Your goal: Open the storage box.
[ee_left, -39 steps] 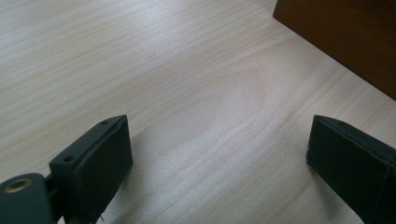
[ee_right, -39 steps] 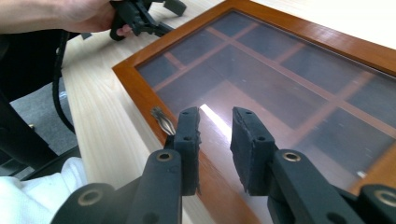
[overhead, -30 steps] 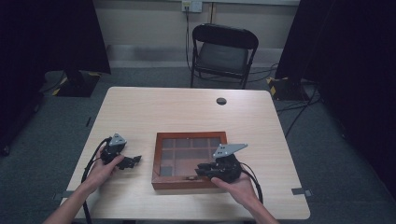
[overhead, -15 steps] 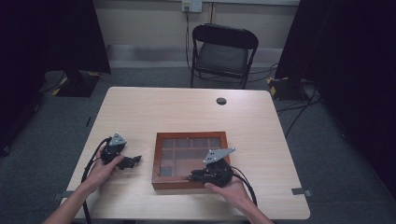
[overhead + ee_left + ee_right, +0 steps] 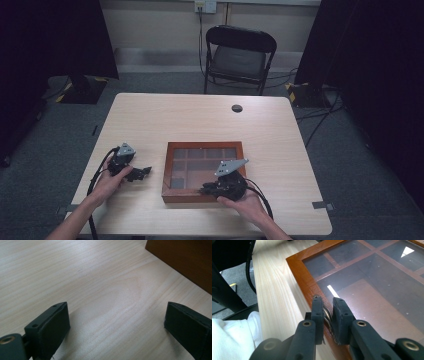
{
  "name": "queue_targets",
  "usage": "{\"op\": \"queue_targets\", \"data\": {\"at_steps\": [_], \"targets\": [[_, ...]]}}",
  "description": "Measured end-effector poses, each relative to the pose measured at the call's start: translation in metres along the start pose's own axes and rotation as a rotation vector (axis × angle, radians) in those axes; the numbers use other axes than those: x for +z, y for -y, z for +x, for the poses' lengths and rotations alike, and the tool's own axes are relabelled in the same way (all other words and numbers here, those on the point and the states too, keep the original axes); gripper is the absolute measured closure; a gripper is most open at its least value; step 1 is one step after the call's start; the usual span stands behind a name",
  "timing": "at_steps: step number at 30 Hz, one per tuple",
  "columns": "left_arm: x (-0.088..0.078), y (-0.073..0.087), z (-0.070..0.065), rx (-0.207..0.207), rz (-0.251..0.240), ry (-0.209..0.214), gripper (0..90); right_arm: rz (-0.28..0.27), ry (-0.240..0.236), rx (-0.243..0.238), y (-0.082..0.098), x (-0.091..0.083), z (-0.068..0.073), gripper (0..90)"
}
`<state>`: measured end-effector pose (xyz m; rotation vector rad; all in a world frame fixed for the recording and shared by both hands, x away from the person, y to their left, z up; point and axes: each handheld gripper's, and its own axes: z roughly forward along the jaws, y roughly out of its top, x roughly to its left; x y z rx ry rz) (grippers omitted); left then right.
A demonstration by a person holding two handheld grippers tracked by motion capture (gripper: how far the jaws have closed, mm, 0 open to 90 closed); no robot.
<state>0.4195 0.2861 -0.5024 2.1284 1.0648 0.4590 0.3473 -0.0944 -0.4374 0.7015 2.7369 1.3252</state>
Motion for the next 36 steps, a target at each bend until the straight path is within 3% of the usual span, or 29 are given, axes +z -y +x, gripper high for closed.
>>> {"op": "queue_targets", "data": {"at_steps": [7, 19, 36], "targets": [[0.0, 0.0, 0.0, 0.003, 0.001, 0.001, 5.5, 0.008, -0.009, 0.0, -0.003, 0.0, 0.0, 80.7], [0.0, 0.0, 0.0, 0.003, 0.001, 0.001, 5.4, -0.04, -0.025, 0.002, -0.011, -0.011, -0.001, 81.0], [0.0, 0.0, 0.0, -0.002, 0.001, 0.001, 5.5, -0.049, -0.035, -0.002, -0.018, -0.018, -0.002, 81.4]]}}
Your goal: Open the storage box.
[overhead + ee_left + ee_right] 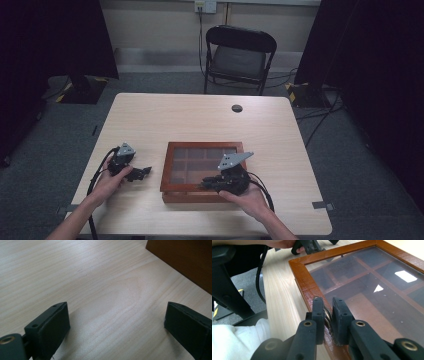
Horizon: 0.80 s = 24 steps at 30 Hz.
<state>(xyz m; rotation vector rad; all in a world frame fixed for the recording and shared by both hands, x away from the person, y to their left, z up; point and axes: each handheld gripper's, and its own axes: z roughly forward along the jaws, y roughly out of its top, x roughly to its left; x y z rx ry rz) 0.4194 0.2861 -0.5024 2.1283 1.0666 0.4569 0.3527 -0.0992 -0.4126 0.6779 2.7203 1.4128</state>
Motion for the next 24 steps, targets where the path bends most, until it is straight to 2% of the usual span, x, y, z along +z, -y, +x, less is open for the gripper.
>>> {"op": "queue_targets", "data": {"at_steps": [13, 24], "targets": [[0.0, 0.0, 0.0, 0.0, 0.001, 0.002, 5.4, 0.005, -0.004, 0.003, -0.014, -0.007, -0.001, 81.7], [0.0, 0.0, 0.0, 0.0, 0.0, 0.001, 5.4, -0.03, 0.003, -0.005, -0.032, -0.017, -0.004, 82.1]]}}
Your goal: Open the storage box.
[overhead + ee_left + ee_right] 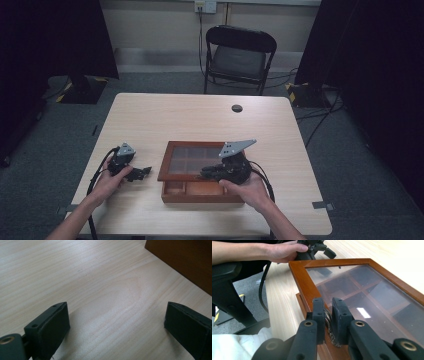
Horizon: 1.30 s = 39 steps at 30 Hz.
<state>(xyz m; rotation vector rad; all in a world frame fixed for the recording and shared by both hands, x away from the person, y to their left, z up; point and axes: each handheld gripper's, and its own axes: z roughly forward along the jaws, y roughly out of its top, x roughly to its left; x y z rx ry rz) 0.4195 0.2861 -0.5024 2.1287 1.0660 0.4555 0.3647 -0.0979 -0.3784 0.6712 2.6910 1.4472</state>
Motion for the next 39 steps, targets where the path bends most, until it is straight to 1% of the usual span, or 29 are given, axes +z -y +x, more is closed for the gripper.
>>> {"op": "queue_targets", "data": {"at_steps": [7, 11, 12, 14, 18, 30, 34, 36, 39], "targets": [[0.0, 0.0, 0.0, 0.0, 0.0, 0.0, 5.4, -0.011, 0.012, -0.002, -0.008, -0.004, -0.001, 82.1], [0.0, 0.0, 0.0, 0.0, 0.0, 0.0, 5.4, -0.014, 0.01, 0.002, -0.011, -0.006, -0.002, 82.1], [0.0, 0.0, 0.0, 0.0, 0.0, 0.0, 5.4, -0.008, 0.013, 0.001, -0.012, -0.006, -0.002, 82.1], [0.0, 0.0, 0.0, 0.0, 0.0, 0.0, 5.4, -0.011, 0.014, 0.011, -0.015, -0.007, -0.003, 82.1], [0.0, 0.0, 0.0, 0.0, 0.0, 0.0, 5.4, -0.023, 0.02, 0.009, -0.022, -0.01, -0.005, 82.2], [0.0, 0.0, 0.0, -0.004, -0.003, 0.001, 5.4, -0.036, 0.031, 0.009, -0.028, -0.014, -0.007, 82.3], [0.0, 0.0, 0.0, 0.001, -0.003, -0.001, 5.4, -0.042, 0.036, 0.012, -0.032, -0.015, -0.009, 82.3], [0.0, 0.0, 0.0, -0.008, -0.004, 0.003, 5.3, -0.042, 0.035, 0.012, -0.034, -0.016, -0.01, 82.3], [0.0, 0.0, 0.0, -0.008, -0.004, 0.002, 5.4, -0.044, 0.042, 0.009, -0.036, -0.016, -0.01, 82.4]]}}
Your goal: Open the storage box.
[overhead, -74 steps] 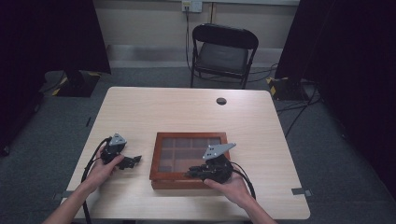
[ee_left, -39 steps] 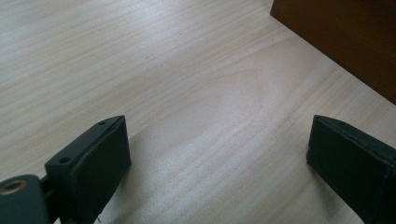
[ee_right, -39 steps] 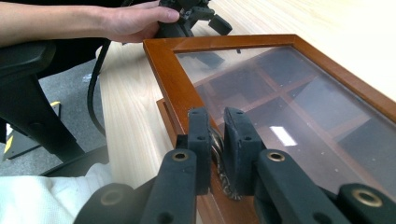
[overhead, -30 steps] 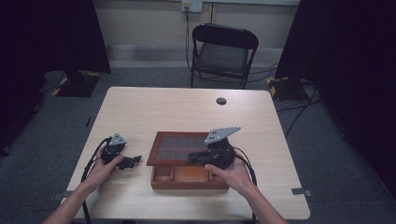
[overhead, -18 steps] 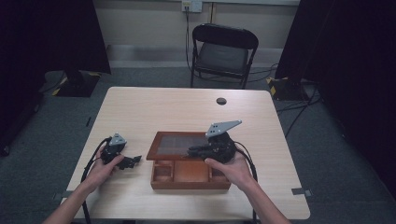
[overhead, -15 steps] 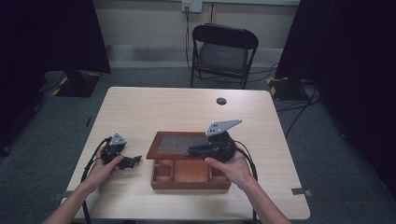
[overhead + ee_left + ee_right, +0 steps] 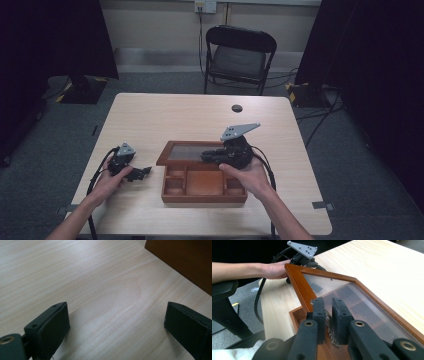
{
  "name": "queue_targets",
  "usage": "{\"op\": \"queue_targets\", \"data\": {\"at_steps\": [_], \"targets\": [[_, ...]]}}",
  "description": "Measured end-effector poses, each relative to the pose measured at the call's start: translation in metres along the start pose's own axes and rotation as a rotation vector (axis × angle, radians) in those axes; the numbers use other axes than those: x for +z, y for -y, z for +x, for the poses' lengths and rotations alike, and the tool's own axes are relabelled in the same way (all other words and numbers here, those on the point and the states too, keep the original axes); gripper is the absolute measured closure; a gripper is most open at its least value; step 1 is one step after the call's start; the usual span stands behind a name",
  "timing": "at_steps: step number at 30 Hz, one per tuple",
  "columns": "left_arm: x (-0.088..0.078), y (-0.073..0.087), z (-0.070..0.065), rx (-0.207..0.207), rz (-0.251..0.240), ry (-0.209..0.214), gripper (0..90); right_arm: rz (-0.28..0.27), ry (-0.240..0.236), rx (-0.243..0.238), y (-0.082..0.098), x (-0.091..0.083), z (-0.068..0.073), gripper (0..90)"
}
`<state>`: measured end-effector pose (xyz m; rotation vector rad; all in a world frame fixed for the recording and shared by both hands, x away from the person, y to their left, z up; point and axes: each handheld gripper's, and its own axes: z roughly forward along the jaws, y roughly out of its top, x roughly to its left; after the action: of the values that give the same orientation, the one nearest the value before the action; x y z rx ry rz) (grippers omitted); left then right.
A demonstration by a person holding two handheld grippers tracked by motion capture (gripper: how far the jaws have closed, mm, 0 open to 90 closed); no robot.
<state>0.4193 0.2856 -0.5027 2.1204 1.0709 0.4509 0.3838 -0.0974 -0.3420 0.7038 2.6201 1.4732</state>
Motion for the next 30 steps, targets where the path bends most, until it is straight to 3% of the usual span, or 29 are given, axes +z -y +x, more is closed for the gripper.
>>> {"op": "queue_targets", "data": {"at_steps": [5, 30], "targets": [[0.0, 0.0, 0.001, 0.016, 0.005, -0.003, 5.4, 0.002, 0.0, -0.001, -0.003, -0.001, -0.001, 82.4], [0.0, 0.0, 0.001, 0.017, 0.006, -0.001, 5.3, 0.011, 0.01, -0.01, -0.019, -0.004, -0.008, 82.7]]}}
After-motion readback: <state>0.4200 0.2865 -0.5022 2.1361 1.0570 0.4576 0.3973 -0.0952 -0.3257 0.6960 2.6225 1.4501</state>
